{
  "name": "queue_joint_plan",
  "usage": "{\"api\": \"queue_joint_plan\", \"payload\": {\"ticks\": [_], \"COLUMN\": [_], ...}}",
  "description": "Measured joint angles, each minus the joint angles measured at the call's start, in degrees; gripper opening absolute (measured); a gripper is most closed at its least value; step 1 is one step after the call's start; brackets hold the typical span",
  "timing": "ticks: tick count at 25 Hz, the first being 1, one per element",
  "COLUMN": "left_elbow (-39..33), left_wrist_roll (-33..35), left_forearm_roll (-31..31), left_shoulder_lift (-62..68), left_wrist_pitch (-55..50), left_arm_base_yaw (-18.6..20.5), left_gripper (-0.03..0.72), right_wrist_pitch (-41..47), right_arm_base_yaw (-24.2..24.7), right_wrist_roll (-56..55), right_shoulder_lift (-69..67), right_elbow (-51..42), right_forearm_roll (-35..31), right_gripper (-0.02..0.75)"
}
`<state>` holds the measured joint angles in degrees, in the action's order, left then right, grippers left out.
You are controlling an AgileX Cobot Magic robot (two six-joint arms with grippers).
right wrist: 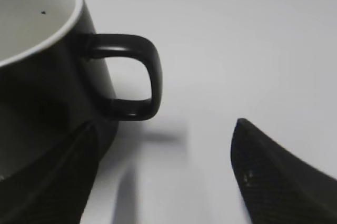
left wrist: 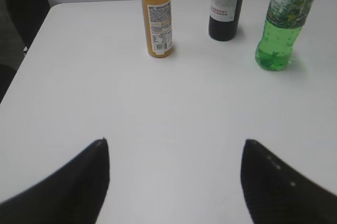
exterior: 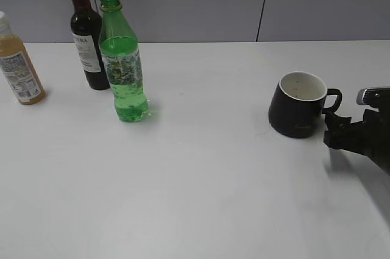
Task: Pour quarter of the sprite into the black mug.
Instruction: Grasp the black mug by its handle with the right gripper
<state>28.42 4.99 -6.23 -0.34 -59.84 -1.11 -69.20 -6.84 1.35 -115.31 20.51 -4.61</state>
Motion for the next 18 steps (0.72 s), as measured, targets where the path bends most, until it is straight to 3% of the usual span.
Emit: {"api": "queue_joint_plan", "payload": {"ticks": [18], "left_elbow": [0.0], "left_wrist_roll": [0.0], "left_forearm_roll": [0.0], "left_shoulder_lift": [0.0], "left_wrist_pitch": [0.0], "left_arm_base_yaw": [0.0], "left_gripper": [0.589], "right_wrist_pitch": [0.11], "right_arm_base_yaw": [0.0], "right_wrist_roll": [2.52], "right_shoulder_lift": [-0.08], "right_elbow": [5.48], "right_forearm_roll": [-2.56], "right_gripper": [0.591]}}
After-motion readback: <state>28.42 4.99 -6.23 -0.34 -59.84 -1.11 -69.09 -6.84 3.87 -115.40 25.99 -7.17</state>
